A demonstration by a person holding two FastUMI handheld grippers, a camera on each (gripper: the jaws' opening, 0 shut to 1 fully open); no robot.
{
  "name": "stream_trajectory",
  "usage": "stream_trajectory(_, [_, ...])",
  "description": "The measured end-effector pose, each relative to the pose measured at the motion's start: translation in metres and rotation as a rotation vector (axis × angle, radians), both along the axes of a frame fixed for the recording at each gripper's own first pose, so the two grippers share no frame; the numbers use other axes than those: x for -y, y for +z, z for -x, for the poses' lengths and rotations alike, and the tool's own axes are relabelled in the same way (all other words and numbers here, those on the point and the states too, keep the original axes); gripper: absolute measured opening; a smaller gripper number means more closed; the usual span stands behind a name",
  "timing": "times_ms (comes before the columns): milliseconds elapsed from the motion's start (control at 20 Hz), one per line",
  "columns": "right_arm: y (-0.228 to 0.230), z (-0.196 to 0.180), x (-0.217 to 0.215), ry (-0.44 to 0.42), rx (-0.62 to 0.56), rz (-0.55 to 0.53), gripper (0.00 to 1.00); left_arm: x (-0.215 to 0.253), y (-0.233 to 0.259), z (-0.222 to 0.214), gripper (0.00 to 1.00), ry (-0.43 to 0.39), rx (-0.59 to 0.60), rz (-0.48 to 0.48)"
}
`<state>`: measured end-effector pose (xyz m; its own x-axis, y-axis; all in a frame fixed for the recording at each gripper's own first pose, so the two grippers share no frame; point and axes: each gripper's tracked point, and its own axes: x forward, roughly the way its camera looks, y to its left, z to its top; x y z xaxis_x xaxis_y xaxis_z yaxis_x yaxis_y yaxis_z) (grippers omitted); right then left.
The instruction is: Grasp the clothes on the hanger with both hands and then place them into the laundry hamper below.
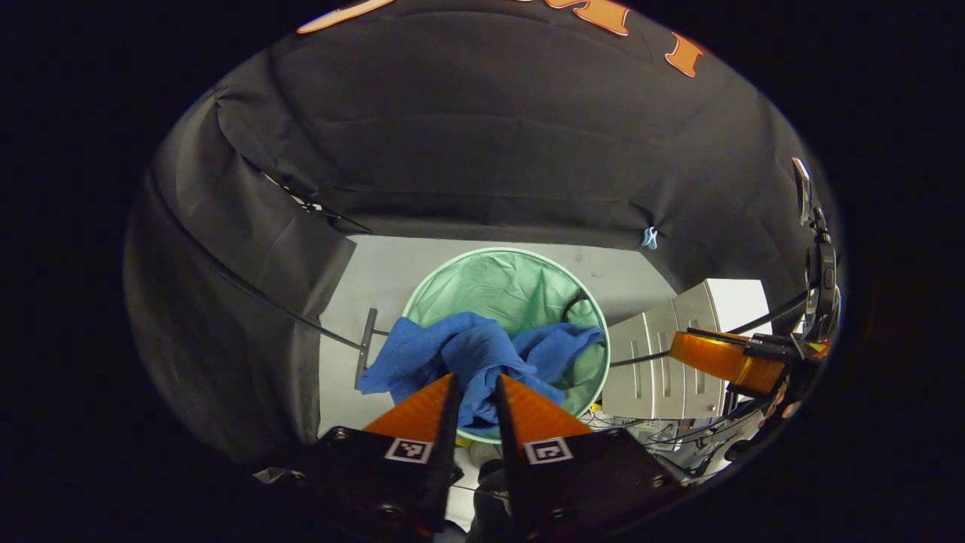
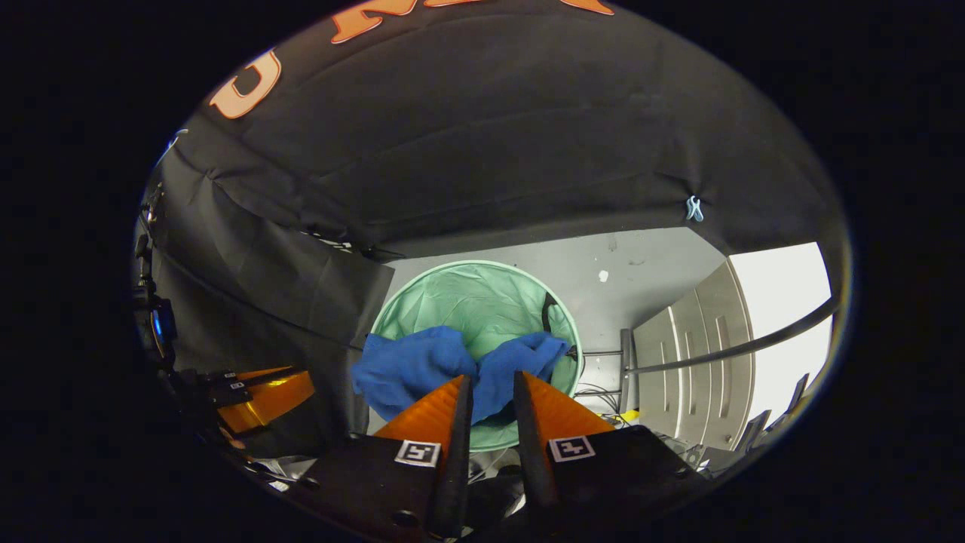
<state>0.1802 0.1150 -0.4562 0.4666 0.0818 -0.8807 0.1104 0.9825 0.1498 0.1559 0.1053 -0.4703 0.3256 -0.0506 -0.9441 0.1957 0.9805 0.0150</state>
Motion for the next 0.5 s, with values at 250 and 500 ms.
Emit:
stream_trajectory(250, [0.013,0.009,0.001,0.007,0.029,0.009,0.5,-0.006,0.012,0.002,0.95,0.015,0.036,-0.025])
stream_trajectory(500, [0.032,0.019,0.007,0.007,0.072,0.031,0.74,-0.003,0.027,0.003,0.98,0.021,0.083,-0.017])
